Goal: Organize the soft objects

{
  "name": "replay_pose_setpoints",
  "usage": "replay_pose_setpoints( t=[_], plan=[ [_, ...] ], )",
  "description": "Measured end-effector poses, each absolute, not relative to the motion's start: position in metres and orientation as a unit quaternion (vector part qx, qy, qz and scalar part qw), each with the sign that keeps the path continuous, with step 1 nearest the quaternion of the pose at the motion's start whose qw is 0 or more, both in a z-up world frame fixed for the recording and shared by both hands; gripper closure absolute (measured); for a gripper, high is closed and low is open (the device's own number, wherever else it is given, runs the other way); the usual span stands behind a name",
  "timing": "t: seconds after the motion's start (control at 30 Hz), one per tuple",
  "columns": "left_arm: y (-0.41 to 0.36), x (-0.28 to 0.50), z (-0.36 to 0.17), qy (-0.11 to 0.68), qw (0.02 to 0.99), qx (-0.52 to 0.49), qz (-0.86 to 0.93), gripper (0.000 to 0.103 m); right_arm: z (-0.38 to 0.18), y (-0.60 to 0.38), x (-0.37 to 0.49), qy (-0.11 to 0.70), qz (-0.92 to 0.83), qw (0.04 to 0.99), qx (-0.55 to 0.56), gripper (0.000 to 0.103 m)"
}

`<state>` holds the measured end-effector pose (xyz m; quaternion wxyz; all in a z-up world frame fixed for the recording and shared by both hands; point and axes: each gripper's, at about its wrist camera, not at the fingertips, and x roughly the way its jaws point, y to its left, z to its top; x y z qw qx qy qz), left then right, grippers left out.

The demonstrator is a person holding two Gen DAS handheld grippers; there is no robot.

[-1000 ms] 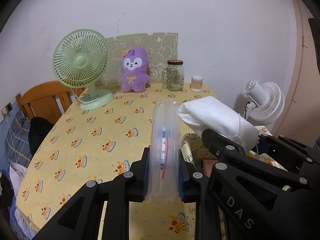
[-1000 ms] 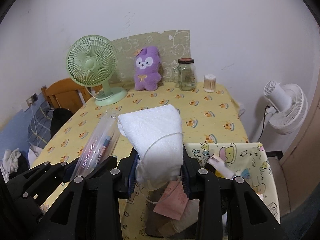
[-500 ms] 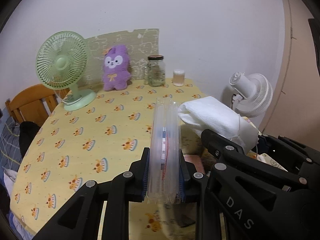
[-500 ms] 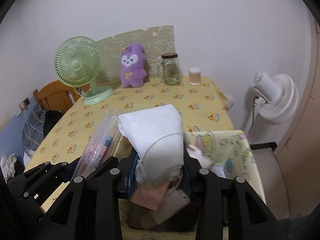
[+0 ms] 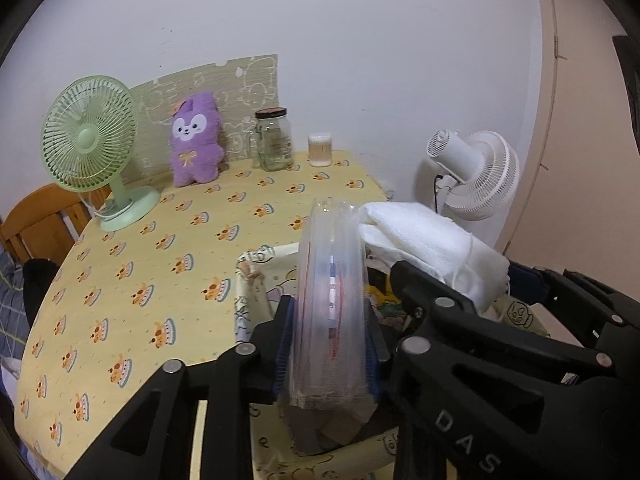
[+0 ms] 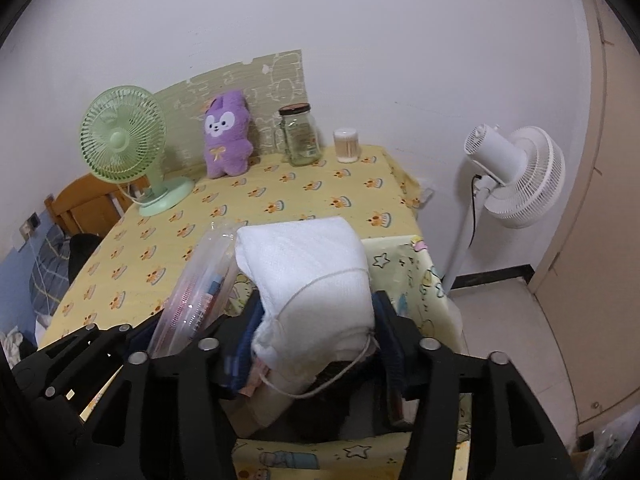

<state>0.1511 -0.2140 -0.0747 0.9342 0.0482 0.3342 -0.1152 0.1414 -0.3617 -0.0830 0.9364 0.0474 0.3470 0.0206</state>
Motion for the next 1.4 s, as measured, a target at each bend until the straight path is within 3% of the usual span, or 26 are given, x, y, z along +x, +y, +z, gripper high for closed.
replay_pose_setpoints(
  t=[0.13, 0.2, 0.27, 0.37, 0.57, 1.4],
  plan=[
    [-0.215, 0.153, -0.076, 0.335, 0.934, 0.045, -0.115, 0.065, -0.082, -0.366, 0.141, 0.343, 0.000, 0.939, 0.039, 0.026],
    [-0.216, 0.154, -0.076, 0.338, 0.932, 0.044, -0.119, 0.055, -0.082, -0.369, 0.140, 0.342, -0.010, 0.939, 0.035, 0.019],
    [-0.218, 0.154, -0.075, 0.337, 0.932, 0.045, -0.124, 0.035, -0.081, -0.370, 0.140, 0.343, -0.005, 0.939, 0.036, 0.011],
    [-0.221, 0.152, -0.074, 0.330, 0.934, 0.043, -0.131, 0.023, -0.079, -0.370, 0.138, 0.341, 0.001, 0.939, 0.038, 0.010],
    [-0.224, 0.152, -0.072, 0.331, 0.932, 0.043, -0.143, 0.011, -0.077, -0.374, 0.136, 0.343, -0.011, 0.938, 0.040, 0.007],
    [-0.146, 0.112, -0.026, 0.299, 0.945, 0.054, -0.120, 0.006, -0.032, -0.312, 0.097, 0.309, -0.020, 0.950, 0.035, 0.005]
  ],
)
